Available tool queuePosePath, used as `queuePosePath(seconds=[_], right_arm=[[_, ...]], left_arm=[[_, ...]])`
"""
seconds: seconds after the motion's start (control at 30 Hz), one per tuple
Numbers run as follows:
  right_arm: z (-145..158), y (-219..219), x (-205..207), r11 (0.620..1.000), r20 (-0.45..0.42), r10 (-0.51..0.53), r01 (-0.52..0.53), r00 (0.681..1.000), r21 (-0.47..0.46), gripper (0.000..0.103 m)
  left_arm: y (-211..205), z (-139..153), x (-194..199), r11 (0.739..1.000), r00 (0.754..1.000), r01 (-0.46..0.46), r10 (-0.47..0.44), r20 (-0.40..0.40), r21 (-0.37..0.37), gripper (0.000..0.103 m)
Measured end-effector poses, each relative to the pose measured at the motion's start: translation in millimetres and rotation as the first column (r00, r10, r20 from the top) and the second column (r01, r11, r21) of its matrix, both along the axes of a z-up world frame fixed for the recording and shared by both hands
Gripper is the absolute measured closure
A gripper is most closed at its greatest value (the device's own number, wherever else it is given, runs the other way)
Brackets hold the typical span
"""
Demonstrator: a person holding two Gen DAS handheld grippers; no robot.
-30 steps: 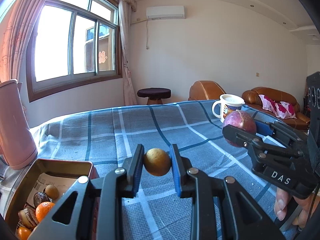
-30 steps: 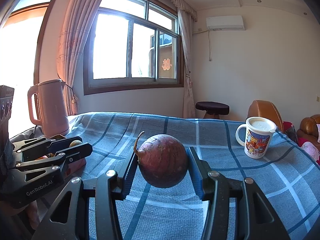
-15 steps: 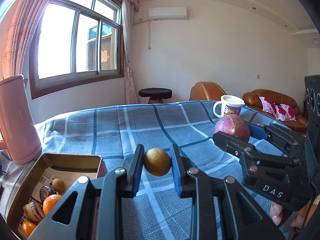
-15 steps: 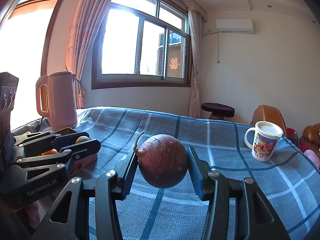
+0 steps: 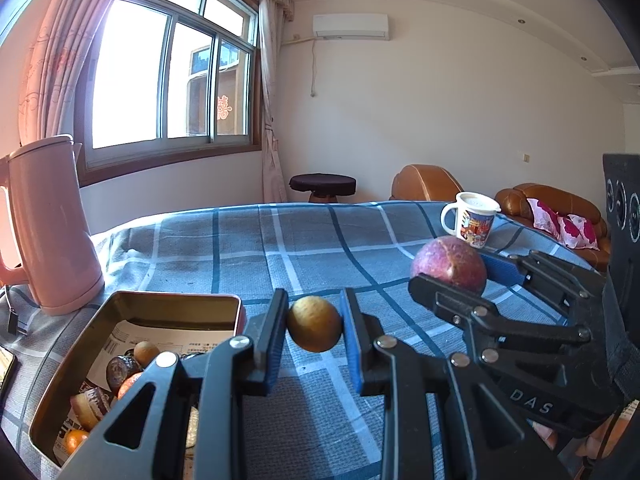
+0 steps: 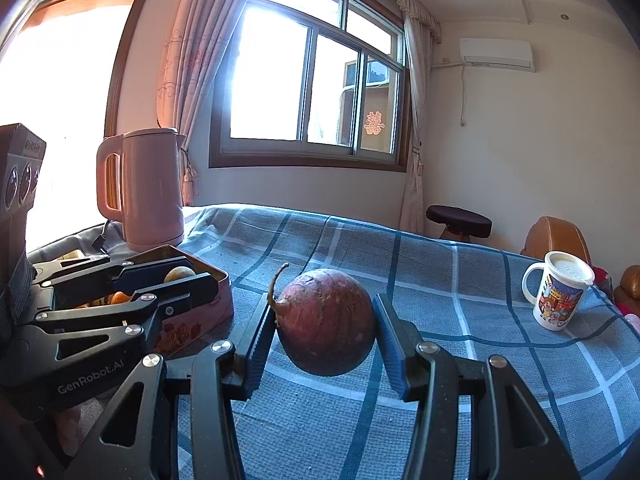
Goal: Organize fruits
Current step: 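Carry the yellow fruit in the left tool while the right tool carries the red-purple fruit over the tin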
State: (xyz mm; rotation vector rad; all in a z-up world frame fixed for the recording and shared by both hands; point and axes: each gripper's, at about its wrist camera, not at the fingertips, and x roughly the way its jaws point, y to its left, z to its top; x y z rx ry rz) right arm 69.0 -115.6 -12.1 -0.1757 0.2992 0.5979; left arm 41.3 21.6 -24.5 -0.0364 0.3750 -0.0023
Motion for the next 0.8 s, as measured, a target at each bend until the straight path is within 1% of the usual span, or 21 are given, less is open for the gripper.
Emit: queuePosePath(seconds=[0.3, 0.8], right_arm=[[-0.4, 20.9, -3.5, 0.999, -0.005, 0.041, -0.041, 0.999, -0.014, 0.052], [10.9, 61.9, -11.2, 0.991, -0.006, 0.133, -0.133, 0.991, -0.021, 0.052]], left_arm=[[19.6, 4.0, -10.6, 0.999, 0.999, -0.046, 0.046, 0.004, -0.006, 0.075], [61.6, 5.4, -21.5, 0.989, 0.989, -0.148, 0.148, -0.03, -0.01, 0.075]])
